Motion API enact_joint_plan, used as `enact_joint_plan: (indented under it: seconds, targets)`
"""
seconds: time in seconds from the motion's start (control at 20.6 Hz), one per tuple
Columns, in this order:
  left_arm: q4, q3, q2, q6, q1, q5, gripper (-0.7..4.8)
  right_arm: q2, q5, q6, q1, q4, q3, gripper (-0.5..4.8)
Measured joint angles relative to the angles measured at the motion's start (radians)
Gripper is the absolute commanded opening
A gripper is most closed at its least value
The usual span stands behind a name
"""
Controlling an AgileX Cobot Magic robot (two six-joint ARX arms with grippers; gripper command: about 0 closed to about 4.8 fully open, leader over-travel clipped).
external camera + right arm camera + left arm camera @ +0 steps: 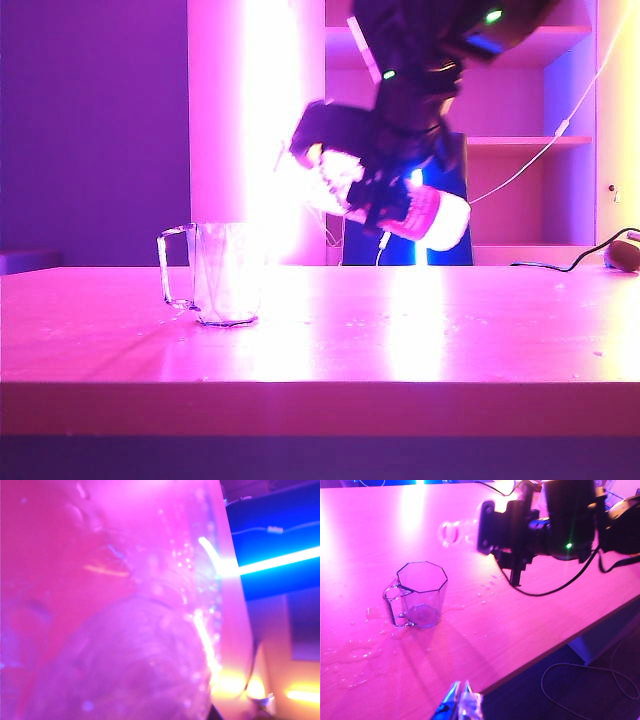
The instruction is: Pick up the mineral water bottle on the table and pour water into the mug until it's half full.
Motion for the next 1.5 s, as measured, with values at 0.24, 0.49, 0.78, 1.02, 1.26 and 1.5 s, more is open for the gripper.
enact_joint_plan:
  seconds: [0.24,0.49,0.78,1.02,1.26,1.5]
  targets:
    - [0.000,0.000,0.000,0.000,0.000,-0.002,-0.06,0.040,0.090,-0.152,0.036,0.002,0.034,2.39]
    - [0.000,0.000,0.000,0.000,0.000,-0.003,-0.05,0.040,0.140,-0.267,0.047,0.041,0.045,2.39]
    - [0.000,0.000,0.000,0.000,0.000,-0.002,-0.05,0.040,0.178,-0.361,0.052,0.062,0.095,2.39]
    - [0.000,0.000,0.000,0.000,0.000,-0.002,-0.05,0.040,0.213,-0.446,0.052,0.080,0.103,2.39]
    - [0.000,0.000,0.000,0.000,0.000,-0.002,-0.05,0.040,0.229,-0.473,0.052,0.090,0.103,2.39]
    - [0.000,0.000,0.000,0.000,0.000,-0.002,-0.05,0.040,0.252,-0.476,0.052,0.092,0.103,2.39]
